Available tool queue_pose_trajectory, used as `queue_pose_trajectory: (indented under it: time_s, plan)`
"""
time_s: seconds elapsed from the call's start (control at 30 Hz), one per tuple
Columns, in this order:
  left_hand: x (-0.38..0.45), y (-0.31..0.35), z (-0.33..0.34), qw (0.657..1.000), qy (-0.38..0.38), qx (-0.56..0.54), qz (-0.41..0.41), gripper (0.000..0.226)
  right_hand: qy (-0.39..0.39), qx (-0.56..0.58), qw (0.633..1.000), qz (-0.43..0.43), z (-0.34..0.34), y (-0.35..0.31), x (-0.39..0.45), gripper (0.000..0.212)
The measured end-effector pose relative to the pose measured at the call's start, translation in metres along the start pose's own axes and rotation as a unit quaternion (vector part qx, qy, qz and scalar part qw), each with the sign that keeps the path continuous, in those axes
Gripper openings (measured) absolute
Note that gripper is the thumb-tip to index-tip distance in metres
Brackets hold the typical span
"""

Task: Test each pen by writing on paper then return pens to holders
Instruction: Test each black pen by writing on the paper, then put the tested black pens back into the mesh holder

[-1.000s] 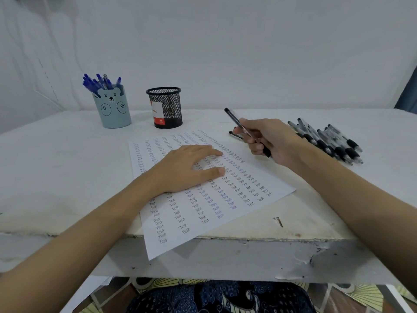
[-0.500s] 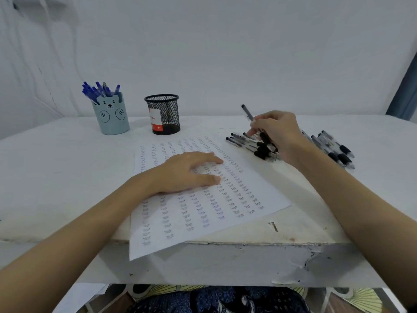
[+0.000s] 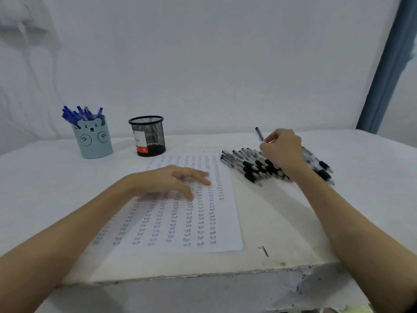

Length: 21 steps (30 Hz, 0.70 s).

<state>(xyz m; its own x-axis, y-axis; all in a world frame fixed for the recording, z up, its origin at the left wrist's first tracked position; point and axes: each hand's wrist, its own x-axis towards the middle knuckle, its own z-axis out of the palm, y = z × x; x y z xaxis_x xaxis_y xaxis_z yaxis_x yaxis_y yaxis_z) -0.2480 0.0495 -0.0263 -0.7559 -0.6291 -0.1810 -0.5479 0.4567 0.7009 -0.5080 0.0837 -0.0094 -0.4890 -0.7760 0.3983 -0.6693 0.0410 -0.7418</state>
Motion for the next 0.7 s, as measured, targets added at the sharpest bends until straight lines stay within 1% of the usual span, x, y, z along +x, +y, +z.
queue_pose_trajectory:
  time_s: [0.1,0.17,0.27,0.33,0.43,0.53,0.6,0.67,0.7]
  plan:
    - [0.001,0.002,0.000,1.000,0.022,0.008,0.004,0.047,0.002,-0.019,1.000,0.011,-0.003,0.004,0.003,0.018]
    - [0.002,0.005,0.003,0.999,0.044,0.025,-0.002,0.041,-0.004,-0.034,0.999,0.010,-0.005,0.006,0.004,0.019]
    - [0.006,0.018,0.006,0.993,0.107,0.048,-0.006,0.032,-0.027,-0.048,0.998,0.006,-0.012,0.006,0.006,0.020]
    - [0.014,0.030,0.008,0.987,0.155,0.045,-0.005,0.035,-0.044,-0.055,0.997,0.012,-0.020,0.008,0.009,0.016]
    - [0.036,0.050,0.013,0.979,0.198,0.033,-0.041,0.039,-0.054,-0.065,0.996,0.016,-0.034,0.016,0.014,0.013]
    - [0.061,0.062,0.023,0.972,0.211,0.061,-0.084,0.049,-0.078,-0.070,0.994,0.018,-0.042,0.025,0.016,0.023]
    - [0.075,0.069,0.032,0.969,0.217,0.071,-0.097,0.052,-0.121,-0.064,0.991,0.009,-0.046,0.030,0.016,0.027]
    - [0.086,0.075,0.038,0.966,0.226,0.072,-0.105,0.053,-0.153,-0.052,0.987,-0.003,-0.051,0.032,0.015,0.021]
    - [0.091,0.078,0.040,0.964,0.231,0.068,-0.112,0.059,-0.161,-0.048,0.986,-0.010,-0.054,0.034,0.015,0.016]
